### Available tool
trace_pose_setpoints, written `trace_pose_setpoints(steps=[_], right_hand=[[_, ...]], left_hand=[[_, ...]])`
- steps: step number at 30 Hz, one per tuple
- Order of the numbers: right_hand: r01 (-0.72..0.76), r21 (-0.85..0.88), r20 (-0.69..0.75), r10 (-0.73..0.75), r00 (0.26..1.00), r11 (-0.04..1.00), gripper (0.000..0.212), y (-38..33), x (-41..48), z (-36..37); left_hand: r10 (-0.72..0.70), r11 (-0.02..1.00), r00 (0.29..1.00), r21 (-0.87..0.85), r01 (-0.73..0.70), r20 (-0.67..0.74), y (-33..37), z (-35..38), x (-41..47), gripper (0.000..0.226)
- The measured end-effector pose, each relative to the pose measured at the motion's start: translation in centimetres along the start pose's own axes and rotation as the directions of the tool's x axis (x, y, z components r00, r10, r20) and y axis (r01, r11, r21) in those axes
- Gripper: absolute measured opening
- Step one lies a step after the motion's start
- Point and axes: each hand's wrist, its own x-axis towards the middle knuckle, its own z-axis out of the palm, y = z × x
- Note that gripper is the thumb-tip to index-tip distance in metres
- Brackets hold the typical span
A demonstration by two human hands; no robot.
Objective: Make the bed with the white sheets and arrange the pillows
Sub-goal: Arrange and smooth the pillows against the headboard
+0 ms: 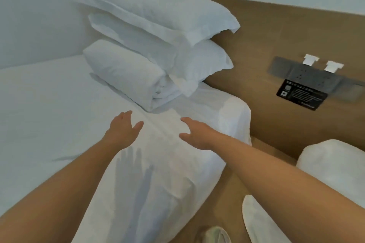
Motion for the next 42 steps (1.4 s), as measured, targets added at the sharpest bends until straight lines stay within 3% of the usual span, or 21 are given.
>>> trace_pose_setpoints(steps=[4, 8, 14, 18, 20, 23, 26, 28, 30, 33, 36, 39, 42], right_hand=[[0.012, 0.394, -0.072, 0.018, 0.997, 0.919, 0.064, -1.6, 13.9, 2.4], [0.053, 0.728, -0.163, 0.098, 0.982, 0.683, 0.058, -2.7, 22.0, 2.4], [-0.032, 0.879, -0.080, 0.212, 0.974, 0.475, 0.055, -4.4, 25.1, -0.8], [-0.045, 0.921, -0.061, 0.257, 0.965, 0.387, 0.035, -4.9, 28.6, -0.3], [-0.042, 0.912, -0.082, 0.283, 0.956, 0.408, 0.024, -4.3, 30.1, -0.3], [0.009, 0.909, -0.167, 0.344, 0.924, 0.417, 0.025, -3.8, 31.0, -0.6], [0.030, 0.905, -0.216, 0.399, 0.891, 0.425, 0.025, -4.8, 30.8, -0.9], [-0.027, 0.895, -0.130, 0.318, 0.939, 0.445, 0.024, -5.3, 30.5, -1.2], [-0.115, 0.919, 0.048, 0.183, 0.982, 0.377, 0.023, -5.6, 30.6, -1.7], [-0.166, 0.931, 0.166, 0.030, 0.986, 0.325, 0.020, -5.7, 31.6, -2.5], [-0.074, 0.941, 0.075, 0.010, 0.997, 0.329, 0.023, -5.6, 32.4, -3.0], [0.021, 0.891, -0.031, 0.014, 0.999, 0.453, 0.018, -5.2, 31.9, -3.1], [0.145, 0.860, -0.205, 0.073, 0.976, 0.489, 0.044, -5.1, 31.1, -2.3]], left_hand=[[-0.095, 0.971, 0.994, -0.226, 0.082, -0.048, -2.1, 2.4, 10.8, 0.068], [-0.189, 0.847, 0.980, -0.516, 0.129, -0.065, -1.5, 4.0, 17.4, 0.064], [-0.315, 0.583, 0.948, -0.781, 0.223, 0.036, 0.2, 2.5, 20.7, 0.060], [-0.383, 0.360, 0.919, -0.902, 0.238, 0.090, -0.2, 3.1, 23.4, 0.059], [-0.367, 0.306, 0.926, -0.929, 0.207, 0.086, -0.3, 4.1, 25.1, 0.071], [-0.370, 0.358, 0.929, -0.922, 0.150, 0.008, -0.2, 5.3, 27.9, 0.095], [-0.404, 0.379, 0.915, -0.912, 0.159, -0.009, -0.2, 5.2, 29.4, 0.096], [-0.394, 0.359, 0.919, -0.922, 0.143, -0.010, -0.2, 5.3, 29.9, 0.100], [-0.362, 0.334, 0.932, -0.936, 0.112, -0.018, -0.2, 5.4, 29.9, 0.103], [-0.323, 0.301, 0.946, -0.947, 0.111, 0.008, -1.6, 5.9, 31.2, 0.098], [-0.218, 0.242, 0.964, -0.949, 0.203, 0.150, -4.7, 7.1, 32.9, 0.101], [-0.145, 0.218, 0.979, -0.961, 0.170, 0.140, -4.5, 6.4, 32.1, 0.098], [-0.140, 0.201, 0.987, -0.974, 0.108, 0.080, -3.3, 6.2, 31.4, 0.090]])
